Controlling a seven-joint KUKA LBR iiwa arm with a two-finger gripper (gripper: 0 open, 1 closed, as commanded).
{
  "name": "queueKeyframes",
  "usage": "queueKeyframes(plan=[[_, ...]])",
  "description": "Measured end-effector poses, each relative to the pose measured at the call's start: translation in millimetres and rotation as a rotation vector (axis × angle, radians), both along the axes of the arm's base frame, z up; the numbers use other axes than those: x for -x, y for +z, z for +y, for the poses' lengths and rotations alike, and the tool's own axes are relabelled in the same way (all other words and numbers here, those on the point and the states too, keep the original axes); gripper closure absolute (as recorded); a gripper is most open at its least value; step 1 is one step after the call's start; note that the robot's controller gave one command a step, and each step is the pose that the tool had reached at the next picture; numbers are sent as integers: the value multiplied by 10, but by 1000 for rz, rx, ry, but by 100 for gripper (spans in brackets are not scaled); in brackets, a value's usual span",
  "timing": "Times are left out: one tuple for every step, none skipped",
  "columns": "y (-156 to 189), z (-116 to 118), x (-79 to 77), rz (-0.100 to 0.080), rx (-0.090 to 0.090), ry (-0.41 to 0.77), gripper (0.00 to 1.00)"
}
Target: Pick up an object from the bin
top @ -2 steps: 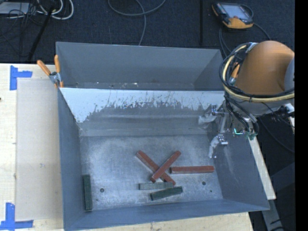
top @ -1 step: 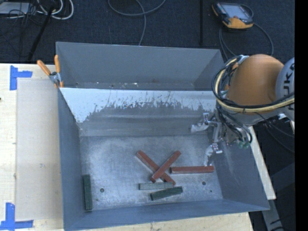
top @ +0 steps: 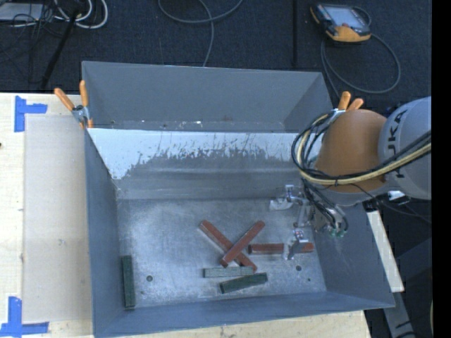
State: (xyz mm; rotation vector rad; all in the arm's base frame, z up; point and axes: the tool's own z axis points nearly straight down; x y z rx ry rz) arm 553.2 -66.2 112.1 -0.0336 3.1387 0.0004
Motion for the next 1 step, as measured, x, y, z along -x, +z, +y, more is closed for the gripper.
queueKeyframes(plan=[[-359,20,-60,-9,1,-23,100]])
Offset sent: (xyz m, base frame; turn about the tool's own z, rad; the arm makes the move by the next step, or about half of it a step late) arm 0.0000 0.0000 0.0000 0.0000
